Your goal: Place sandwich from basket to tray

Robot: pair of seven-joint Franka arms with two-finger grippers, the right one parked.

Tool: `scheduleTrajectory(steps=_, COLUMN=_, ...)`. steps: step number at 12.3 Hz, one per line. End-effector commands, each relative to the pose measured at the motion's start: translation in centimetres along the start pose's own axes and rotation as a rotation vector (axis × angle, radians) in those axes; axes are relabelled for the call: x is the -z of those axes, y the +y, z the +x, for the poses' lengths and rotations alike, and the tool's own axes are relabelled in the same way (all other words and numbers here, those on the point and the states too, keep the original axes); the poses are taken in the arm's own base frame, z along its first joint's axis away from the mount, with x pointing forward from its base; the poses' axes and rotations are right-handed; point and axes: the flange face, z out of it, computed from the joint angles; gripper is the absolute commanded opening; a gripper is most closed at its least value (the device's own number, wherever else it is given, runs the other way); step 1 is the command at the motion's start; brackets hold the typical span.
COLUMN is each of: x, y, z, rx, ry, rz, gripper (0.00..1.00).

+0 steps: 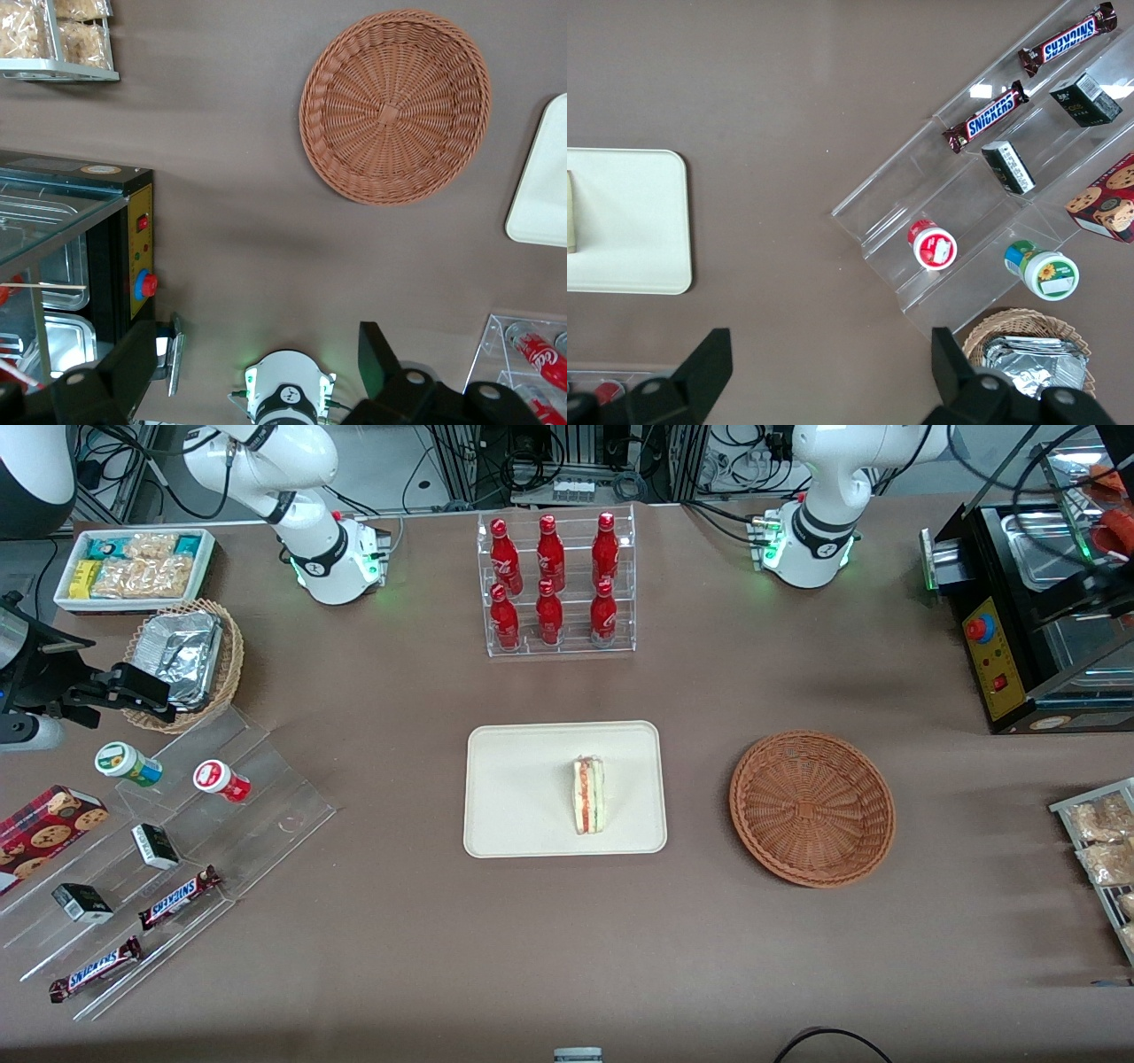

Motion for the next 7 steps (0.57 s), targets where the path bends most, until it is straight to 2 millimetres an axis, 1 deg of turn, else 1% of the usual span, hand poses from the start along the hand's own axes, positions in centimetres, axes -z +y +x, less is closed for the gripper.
scheduleTrajectory(steps=1, x=-0.5, y=3.9, z=0.9, rx=-0.081, ry=0.016, rz=-0.044, gripper=1.00)
scheduleTrajectory(steps=3, x=-0.3, y=7.9, z=1.6, rx=-0.119, ry=0.016, rz=-0.010, gripper=1.00)
scheduleTrajectory(steps=5, x=-0.7, y=8.2, z=1.7, rx=-0.105, ry=0.007, rz=0.012, gripper=1.00)
scheduleTrajectory(steps=7, x=-0.6, y=8.0, z=1.6, rx=-0.115, ry=0.010, rz=0.029, gripper=1.00)
